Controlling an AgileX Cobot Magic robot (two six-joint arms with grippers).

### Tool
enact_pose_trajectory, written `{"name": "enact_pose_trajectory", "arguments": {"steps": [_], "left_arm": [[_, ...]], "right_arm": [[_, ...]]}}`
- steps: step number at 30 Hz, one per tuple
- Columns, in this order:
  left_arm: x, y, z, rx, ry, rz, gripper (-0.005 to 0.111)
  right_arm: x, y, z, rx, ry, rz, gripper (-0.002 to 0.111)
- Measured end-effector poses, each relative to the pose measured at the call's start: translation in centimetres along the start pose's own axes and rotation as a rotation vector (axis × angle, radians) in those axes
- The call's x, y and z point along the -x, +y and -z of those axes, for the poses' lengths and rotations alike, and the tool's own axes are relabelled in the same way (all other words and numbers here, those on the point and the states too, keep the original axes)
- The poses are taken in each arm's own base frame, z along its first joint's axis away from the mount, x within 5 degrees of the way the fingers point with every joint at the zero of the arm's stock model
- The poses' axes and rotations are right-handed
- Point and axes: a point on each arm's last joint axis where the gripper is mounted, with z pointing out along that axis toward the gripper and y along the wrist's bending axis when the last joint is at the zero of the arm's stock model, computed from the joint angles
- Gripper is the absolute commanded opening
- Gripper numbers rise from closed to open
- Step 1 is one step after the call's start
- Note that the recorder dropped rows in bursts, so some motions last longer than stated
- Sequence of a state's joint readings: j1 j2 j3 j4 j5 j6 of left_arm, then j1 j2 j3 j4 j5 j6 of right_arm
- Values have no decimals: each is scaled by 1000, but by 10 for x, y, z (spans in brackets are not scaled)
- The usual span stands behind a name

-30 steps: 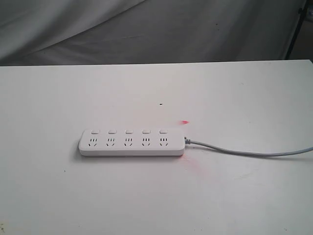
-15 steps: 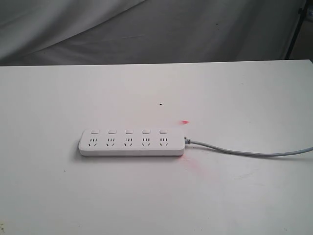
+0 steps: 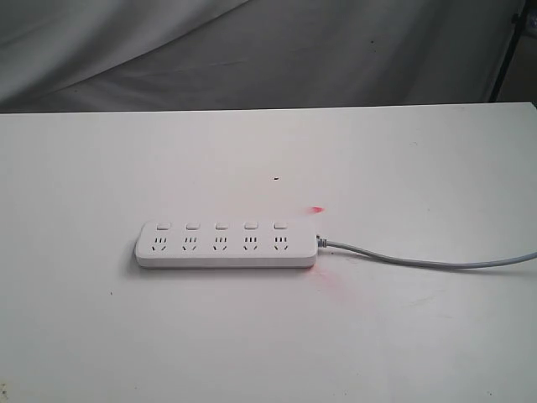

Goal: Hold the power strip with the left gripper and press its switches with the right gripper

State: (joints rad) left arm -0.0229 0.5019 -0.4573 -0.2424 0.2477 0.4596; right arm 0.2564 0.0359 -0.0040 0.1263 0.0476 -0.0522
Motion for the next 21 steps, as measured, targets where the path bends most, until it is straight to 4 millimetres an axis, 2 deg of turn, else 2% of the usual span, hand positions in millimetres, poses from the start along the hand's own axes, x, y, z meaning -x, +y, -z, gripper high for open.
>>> {"name": "enact_pose_trajectory", "arguments": {"steps": [7,15,21], "left_arm": [[2,0,6,5,-33,10,1],[8,-8,9,-97,-20,253,0],[22,-13,8,-208,98,197,0]], "right_arm": [[0,0,0,0,0,0,0],[0,0,0,0,0,0,0],[0,0,0,0,0,0,0]]}}
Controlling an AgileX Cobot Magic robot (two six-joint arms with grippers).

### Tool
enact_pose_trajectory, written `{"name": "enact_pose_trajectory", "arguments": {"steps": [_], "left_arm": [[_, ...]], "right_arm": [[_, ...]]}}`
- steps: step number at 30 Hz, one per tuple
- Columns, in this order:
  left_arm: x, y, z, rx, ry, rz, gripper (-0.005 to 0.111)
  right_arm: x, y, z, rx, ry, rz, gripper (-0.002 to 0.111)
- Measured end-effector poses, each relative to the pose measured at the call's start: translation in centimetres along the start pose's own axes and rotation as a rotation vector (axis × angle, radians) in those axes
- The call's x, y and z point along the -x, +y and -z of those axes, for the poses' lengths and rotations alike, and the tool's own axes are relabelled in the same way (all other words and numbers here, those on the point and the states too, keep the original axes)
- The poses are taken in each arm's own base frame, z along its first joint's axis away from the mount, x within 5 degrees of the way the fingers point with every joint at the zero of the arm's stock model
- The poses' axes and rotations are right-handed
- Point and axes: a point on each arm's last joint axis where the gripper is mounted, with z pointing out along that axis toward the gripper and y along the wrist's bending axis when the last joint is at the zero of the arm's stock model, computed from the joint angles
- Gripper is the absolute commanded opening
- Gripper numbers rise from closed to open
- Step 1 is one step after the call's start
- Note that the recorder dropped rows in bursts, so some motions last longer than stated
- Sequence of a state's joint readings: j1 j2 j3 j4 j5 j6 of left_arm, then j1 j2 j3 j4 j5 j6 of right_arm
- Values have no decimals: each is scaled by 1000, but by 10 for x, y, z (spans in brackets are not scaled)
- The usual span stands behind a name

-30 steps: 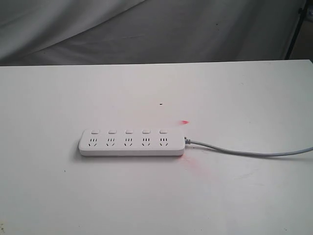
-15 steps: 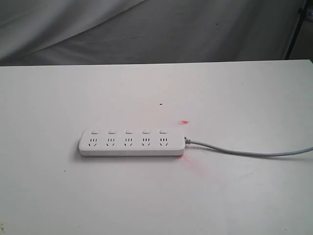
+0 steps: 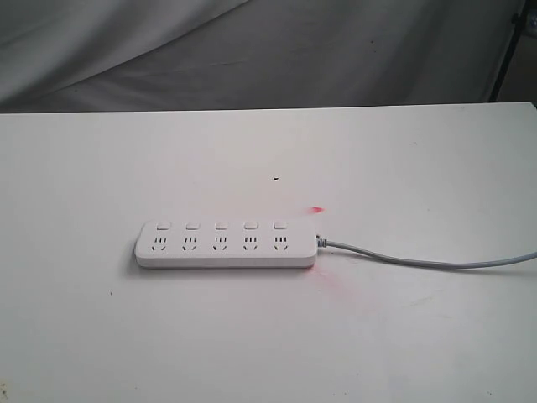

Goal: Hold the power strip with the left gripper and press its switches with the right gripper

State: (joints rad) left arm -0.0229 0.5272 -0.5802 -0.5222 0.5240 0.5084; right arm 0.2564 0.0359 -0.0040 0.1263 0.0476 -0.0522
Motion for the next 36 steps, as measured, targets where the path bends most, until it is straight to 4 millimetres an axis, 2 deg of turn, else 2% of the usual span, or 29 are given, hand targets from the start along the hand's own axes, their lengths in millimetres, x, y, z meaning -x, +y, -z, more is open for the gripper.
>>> {"name": "enact_pose_trajectory", "arguments": {"steps": [4,8,11,13,19,24,27,31,36], "left_arm": [[20,1,-17,-71,164,-111,0],[41,4,-41,-152,251,-271,0],[53,9,-65,-233,283,-363,0],[54,14,-83,-293,314,-402,0],[25,31,-136,-512,416,-567,0],[-3,40,-178,-696,364,-735,0],[-17,42,-197,-751,326,-766,1],[-43,49,-221,-784,371,-747,1],[-72,40,-244,-822,453,-788,1]], "right_arm": [[0,0,0,0,0,0,0],[0,0,0,0,0,0,0],[0,0,0,0,0,0,0],[0,0,0,0,0,0,0],[0,0,0,0,0,0,0],[0,0,0,0,0,0,0],[0,0,0,0,0,0,0],[0,0,0,0,0,0,0],[0,0,0,0,0,0,0]]}}
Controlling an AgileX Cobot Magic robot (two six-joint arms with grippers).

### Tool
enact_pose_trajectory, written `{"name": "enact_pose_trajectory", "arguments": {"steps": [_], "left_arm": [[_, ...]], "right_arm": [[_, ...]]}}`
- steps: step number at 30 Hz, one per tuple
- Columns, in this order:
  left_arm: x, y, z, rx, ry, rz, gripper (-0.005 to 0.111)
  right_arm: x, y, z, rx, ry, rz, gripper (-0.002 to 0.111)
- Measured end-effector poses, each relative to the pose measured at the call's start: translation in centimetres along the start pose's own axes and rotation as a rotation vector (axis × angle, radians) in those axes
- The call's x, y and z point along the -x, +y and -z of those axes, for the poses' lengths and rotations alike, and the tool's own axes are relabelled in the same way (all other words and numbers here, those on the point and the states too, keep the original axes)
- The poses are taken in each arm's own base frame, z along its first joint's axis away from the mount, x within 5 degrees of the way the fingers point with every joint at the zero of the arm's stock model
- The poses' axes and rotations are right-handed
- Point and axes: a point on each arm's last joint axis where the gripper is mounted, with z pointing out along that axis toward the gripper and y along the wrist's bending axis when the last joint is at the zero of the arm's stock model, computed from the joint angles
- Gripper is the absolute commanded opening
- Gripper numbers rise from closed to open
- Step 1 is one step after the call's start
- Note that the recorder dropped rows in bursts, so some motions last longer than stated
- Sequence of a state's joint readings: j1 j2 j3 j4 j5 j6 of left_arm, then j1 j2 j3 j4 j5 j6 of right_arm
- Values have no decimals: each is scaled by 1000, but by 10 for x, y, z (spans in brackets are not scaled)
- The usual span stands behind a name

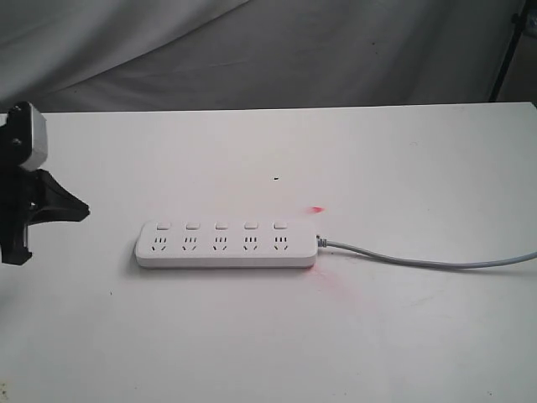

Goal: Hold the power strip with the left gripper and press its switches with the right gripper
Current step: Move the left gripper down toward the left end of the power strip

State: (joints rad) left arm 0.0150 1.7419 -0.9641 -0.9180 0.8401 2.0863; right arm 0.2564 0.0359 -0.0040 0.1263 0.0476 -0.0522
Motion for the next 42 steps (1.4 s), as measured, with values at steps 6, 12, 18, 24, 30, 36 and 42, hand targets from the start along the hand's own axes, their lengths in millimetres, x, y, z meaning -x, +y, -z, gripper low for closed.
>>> {"name": "enact_pose_trajectory", "arguments": {"steps": [6,12,18,24,30,36,42], "left_arm": [[8,-2,-14,6,27,-42,1],[8,-1,-15,16,33,-43,9],[9,-3,-15,-7,21,-43,56],[13,-3,-15,-8,-23,-7,93],[16,-4,-15,-18,-53,11,92],[12,0,-23,-43,-36,2,92],[22,4,-40,-87,-19,-71,92]], "right_arm": [[0,0,0,0,0,0,0],[0,0,0,0,0,0,0],[0,0,0,0,0,0,0],[0,0,0,0,0,0,0],[0,0,0,0,0,0,0],[0,0,0,0,2,0,0],[0,0,0,0,2,0,0]]}}
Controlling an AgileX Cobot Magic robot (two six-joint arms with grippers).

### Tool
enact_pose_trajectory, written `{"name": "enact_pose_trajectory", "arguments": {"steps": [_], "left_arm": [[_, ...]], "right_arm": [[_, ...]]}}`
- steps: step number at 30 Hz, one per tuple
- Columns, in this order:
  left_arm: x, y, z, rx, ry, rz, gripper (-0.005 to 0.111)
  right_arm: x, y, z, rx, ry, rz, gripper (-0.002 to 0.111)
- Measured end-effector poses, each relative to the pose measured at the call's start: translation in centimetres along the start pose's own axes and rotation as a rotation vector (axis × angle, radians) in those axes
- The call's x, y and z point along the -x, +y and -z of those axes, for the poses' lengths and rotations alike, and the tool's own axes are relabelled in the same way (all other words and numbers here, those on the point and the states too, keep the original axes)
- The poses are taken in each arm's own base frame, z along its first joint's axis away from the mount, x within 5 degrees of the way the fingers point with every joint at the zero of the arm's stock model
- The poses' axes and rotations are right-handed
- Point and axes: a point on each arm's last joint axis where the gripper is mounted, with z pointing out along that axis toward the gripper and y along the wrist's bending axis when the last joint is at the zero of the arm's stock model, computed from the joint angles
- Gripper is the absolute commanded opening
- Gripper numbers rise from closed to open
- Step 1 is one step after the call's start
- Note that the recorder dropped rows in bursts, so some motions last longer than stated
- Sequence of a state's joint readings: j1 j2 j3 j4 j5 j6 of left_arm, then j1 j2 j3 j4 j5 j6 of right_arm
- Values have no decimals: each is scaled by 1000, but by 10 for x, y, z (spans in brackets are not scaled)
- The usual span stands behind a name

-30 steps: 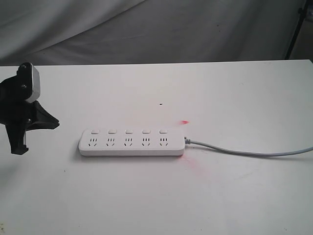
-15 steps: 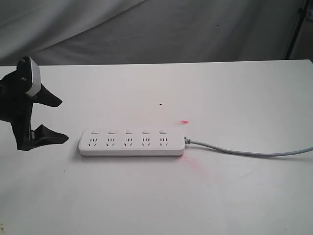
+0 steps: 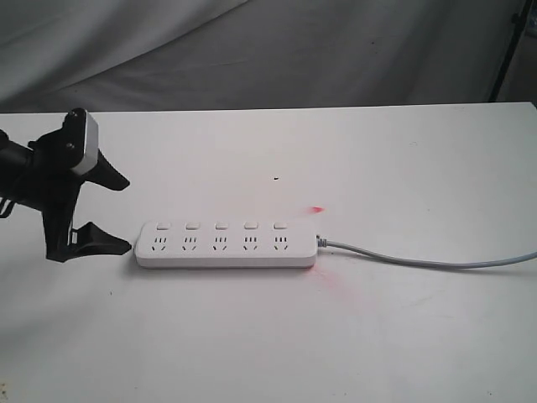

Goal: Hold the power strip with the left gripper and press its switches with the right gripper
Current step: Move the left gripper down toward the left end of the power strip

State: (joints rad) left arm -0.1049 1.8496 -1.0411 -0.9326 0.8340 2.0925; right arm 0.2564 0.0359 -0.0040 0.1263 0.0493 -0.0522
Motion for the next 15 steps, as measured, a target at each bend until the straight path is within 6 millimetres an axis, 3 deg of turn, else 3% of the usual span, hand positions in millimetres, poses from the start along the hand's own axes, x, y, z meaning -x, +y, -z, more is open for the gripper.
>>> {"name": "enact_pose_trajectory", "arguments": {"steps": [8,15], "left_arm": [[-17,5,-29,-71,20,32,92],[-22,17,-40,-81,17,33,92]], "right_arm": [[0,0,0,0,0,0,0],[0,0,0,0,0,0,0]]}}
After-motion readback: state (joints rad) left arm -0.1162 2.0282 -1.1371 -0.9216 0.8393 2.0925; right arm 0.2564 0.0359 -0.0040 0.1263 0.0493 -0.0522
